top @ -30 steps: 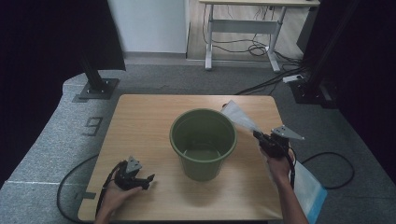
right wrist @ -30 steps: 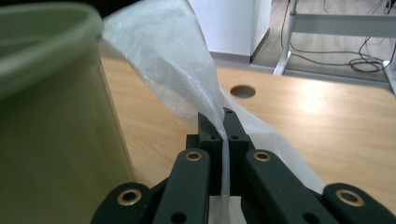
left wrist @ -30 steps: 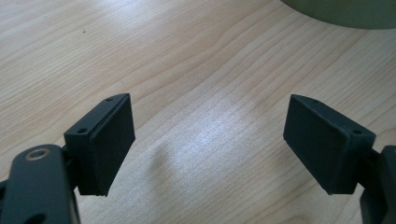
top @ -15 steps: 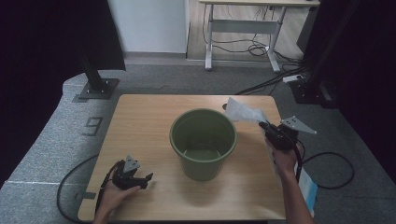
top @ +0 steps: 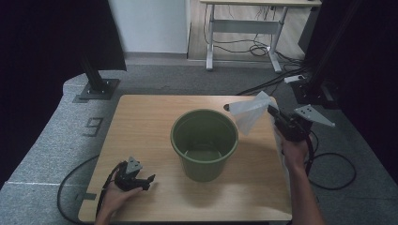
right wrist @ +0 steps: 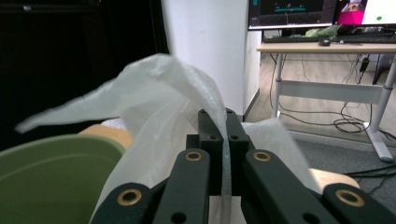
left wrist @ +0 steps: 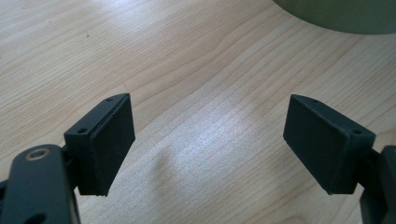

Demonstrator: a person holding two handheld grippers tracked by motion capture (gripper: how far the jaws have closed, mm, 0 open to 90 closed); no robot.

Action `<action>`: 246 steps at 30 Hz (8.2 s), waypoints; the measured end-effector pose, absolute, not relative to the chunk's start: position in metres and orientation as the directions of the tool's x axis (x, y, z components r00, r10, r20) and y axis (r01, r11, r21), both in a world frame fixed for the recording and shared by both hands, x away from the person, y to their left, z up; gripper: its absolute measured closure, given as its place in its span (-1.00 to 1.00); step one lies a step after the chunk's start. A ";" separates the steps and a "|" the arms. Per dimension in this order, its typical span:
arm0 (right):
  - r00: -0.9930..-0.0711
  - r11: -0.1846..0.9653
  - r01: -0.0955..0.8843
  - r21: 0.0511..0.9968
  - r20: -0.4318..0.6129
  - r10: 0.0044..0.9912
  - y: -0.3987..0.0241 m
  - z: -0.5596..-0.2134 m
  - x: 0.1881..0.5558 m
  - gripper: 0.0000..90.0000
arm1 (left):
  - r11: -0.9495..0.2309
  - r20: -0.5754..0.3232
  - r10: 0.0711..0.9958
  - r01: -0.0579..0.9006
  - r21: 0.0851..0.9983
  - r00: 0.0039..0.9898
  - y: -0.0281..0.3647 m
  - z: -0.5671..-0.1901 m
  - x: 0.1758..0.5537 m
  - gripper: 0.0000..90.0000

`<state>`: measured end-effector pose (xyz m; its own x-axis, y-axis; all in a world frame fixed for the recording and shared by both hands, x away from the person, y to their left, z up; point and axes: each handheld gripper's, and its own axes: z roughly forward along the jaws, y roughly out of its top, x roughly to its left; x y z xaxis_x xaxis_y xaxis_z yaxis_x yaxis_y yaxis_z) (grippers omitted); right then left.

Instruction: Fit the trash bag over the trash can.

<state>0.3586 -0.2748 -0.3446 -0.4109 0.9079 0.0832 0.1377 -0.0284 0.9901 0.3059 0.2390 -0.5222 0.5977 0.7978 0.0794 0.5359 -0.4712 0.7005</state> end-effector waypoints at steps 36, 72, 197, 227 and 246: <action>-0.502 -0.159 -0.075 0.984 0.101 0.859 -0.246 -0.297 0.315 0.97 | -0.474 0.080 0.796 0.536 0.698 0.600 0.238 -0.523 0.306 -0.64; -0.677 0.192 0.102 0.976 -0.074 0.733 -0.149 -0.385 0.308 0.97 | -0.433 0.067 0.787 0.472 0.768 0.613 0.231 -0.490 0.292 -0.62; -0.594 0.198 0.058 0.978 -0.125 0.795 -0.190 -0.381 0.281 0.97 | -0.405 -0.019 0.531 0.273 0.872 0.847 0.076 -0.363 0.304 0.10; -0.629 0.102 0.078 0.992 -0.031 0.777 -0.202 -0.409 0.221 -0.33 | -0.361 -0.069 0.583 0.335 0.871 0.809 0.077 -0.358 0.324 0.99; -0.478 0.177 0.262 0.949 -0.032 0.878 -0.179 -0.472 0.264 -0.39 | -0.385 -0.061 0.561 0.326 0.864 0.825 0.070 -0.357 0.322 0.99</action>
